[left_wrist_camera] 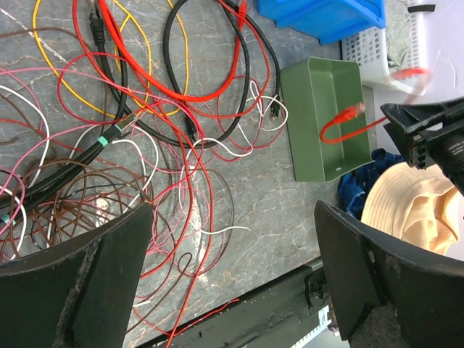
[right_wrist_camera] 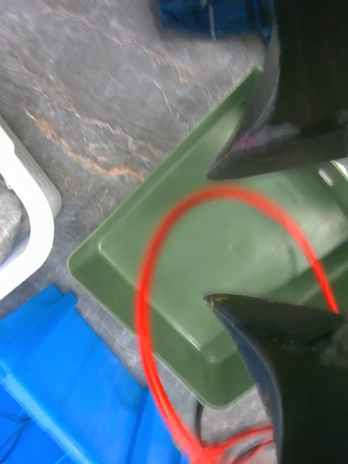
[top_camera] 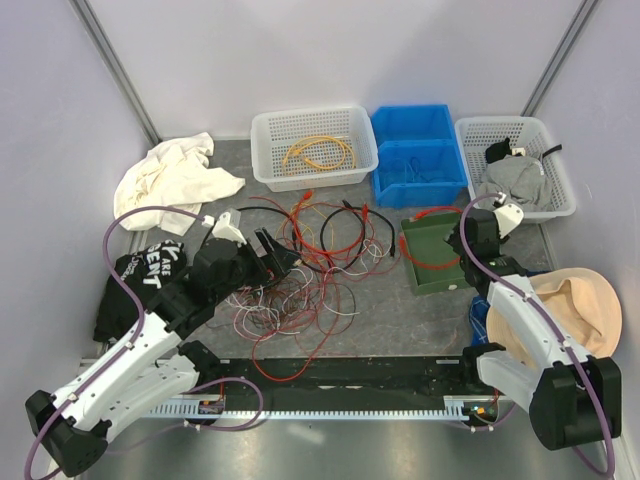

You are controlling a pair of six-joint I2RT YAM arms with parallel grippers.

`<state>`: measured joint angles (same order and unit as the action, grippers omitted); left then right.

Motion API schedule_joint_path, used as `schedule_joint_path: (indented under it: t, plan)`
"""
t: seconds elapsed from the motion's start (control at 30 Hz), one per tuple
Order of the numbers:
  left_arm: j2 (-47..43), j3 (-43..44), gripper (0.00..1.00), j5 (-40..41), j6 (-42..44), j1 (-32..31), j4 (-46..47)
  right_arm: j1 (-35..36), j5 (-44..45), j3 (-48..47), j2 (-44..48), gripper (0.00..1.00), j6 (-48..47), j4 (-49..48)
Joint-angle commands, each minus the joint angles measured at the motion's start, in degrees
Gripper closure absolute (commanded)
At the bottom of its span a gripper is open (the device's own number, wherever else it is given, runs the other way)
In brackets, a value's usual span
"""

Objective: Untangle the cables

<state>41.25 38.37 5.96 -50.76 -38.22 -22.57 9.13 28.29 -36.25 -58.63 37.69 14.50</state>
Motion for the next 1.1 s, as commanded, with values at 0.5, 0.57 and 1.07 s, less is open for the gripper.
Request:
schedule_joint_path:
  t: [0.5,0.57,1.07]
  plan:
    - [2.3,1.4,0.0,0.5,1.7,0.2,1.5,7.7,-22.8,-1.1,16.9,0.02,-1.1,-5.4]
    - [2.8,1.1,0.0,1.3,2.5,0.2,1.0,13.5,-23.1,-2.1,17.1,0.02,-3.5,-5.5]
    - [11.7,3.3,0.0,1.2,5.4,0.2,-1.5,41.1,-3.7,-6.1,7.2,0.02,-17.3,1.6]
